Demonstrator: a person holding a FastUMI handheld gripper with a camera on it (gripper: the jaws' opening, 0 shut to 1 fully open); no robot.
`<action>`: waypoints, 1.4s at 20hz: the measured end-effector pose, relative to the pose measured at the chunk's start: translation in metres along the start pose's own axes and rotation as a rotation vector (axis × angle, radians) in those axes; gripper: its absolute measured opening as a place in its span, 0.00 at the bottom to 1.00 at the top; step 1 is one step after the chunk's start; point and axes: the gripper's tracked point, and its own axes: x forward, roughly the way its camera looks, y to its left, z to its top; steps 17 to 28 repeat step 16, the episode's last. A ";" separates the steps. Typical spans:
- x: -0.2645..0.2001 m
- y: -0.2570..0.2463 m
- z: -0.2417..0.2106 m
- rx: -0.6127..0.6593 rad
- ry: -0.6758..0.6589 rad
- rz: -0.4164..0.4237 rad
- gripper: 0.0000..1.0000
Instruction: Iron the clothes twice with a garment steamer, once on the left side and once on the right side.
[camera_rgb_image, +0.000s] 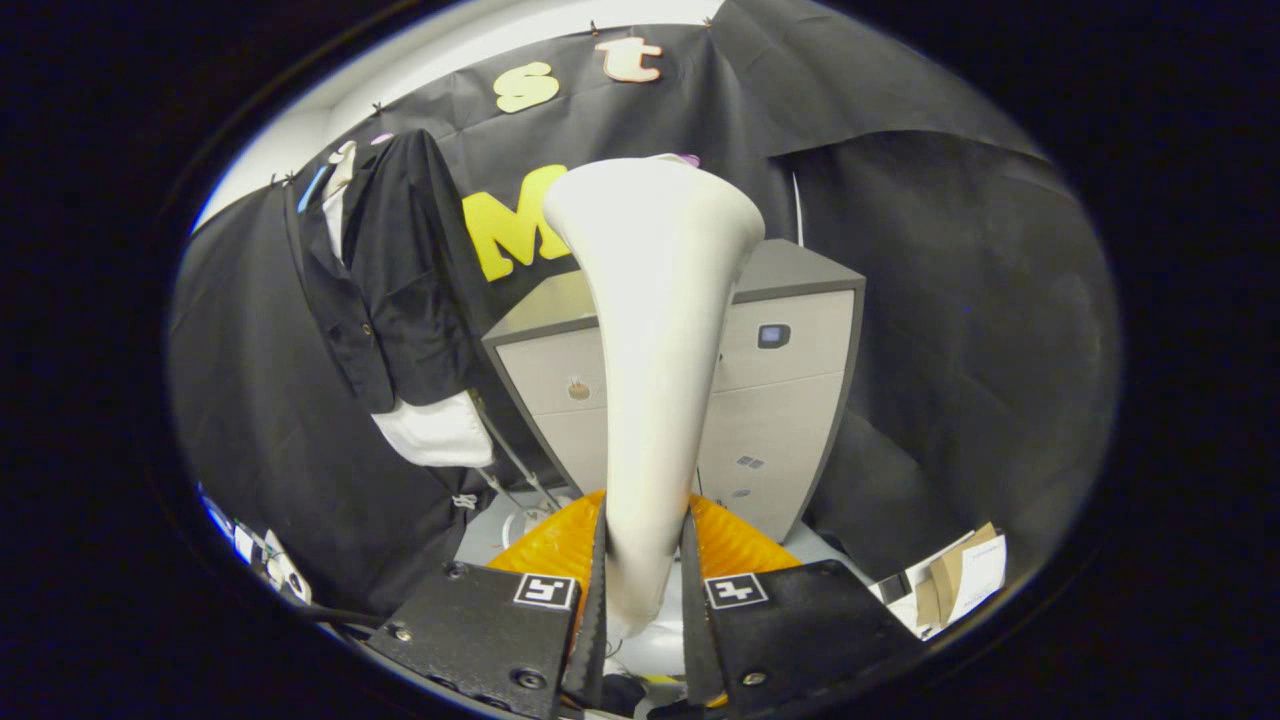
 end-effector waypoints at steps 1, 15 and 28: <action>-0.001 -0.002 -0.003 0.001 0.006 0.000 0.34; -0.004 0.000 0.005 -0.007 0.009 0.007 0.34; -0.003 0.000 0.006 -0.009 0.009 0.008 0.34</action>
